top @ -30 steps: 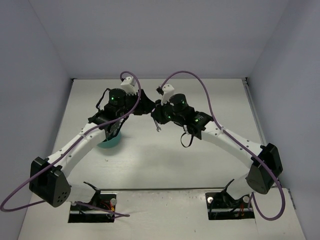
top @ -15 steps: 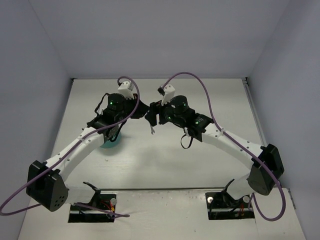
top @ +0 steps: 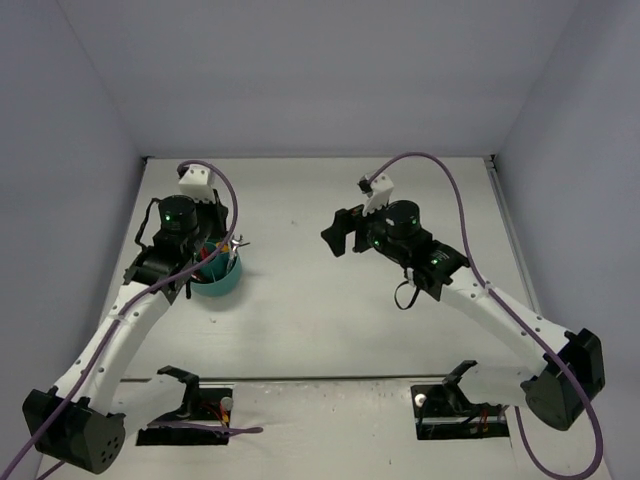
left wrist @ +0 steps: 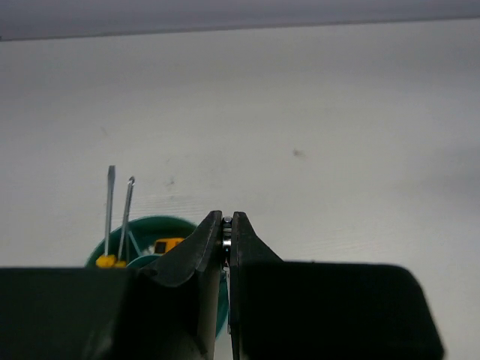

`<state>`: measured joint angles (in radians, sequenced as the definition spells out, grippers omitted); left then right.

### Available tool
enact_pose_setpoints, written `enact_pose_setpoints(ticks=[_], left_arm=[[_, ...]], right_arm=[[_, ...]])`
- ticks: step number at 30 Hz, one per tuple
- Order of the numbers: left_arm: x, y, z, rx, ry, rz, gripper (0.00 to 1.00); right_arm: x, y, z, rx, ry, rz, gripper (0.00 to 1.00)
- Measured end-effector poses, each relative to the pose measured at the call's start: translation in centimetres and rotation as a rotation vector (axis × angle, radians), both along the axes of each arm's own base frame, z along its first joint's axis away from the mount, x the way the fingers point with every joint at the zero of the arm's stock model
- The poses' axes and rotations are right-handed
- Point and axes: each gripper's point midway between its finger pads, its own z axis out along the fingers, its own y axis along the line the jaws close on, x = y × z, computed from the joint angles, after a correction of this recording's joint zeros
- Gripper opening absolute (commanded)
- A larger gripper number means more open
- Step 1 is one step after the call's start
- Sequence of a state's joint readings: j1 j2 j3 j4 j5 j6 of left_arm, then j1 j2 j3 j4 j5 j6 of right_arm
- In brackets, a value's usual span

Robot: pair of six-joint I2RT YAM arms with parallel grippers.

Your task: Sort the tools into containers

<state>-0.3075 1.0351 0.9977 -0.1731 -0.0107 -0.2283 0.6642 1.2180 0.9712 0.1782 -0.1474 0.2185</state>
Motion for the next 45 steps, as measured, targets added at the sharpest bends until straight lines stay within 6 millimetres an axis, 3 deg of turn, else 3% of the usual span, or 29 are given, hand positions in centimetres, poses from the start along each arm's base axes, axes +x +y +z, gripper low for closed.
enact_pose_setpoints(ticks=[5,11,16,24,28,32,40,43,45], left_arm=[[-0.1,2.0,-3.3,0.136,0.049,0.036,0.0],[-0.1,2.7,-7.5,0.199,0.119,0.053,0.0],[0.1,2.8,-8.8,0.204,0.126,0.06,0.02],[1.1,2.3,-8.5,0.182,0.092,0.056,0.44],[1.0,2.2,-8.3,0.18,0.089,0.051,0.59],[0.3,2.4,-6.9,0.169,0.077,0.05,0.63],[-2.1,3.5,3.6,0.109,-0.111,0.086,0.67],[-3.9,4.5,5.7,0.099,-0.154,0.113,0.68],[-4.9,5.0,6.1,0.102,-0.156,0.124,0.71]], right_arm=[[0.3,-3.1,-0.4,-0.007,-0.004,-0.059,0.86],[-0.3,-4.1,-1.4,-0.023,0.006,-0.065,0.87],[-0.5,-4.9,-2.0,-0.039,0.01,-0.075,0.87],[-0.9,-5.6,-1.7,-0.036,-0.003,-0.085,0.88],[-0.8,-6.1,-1.5,-0.037,-0.011,-0.106,0.93],[-0.8,-7.6,-0.9,-0.05,-0.033,-0.172,1.0],[-1.4,-13.5,2.6,-0.071,-0.132,-0.431,1.0],[-2.3,-16.1,4.3,-0.057,-0.178,-0.536,1.0],[-3.1,-17.6,5.8,-0.031,-0.218,-0.59,1.0]])
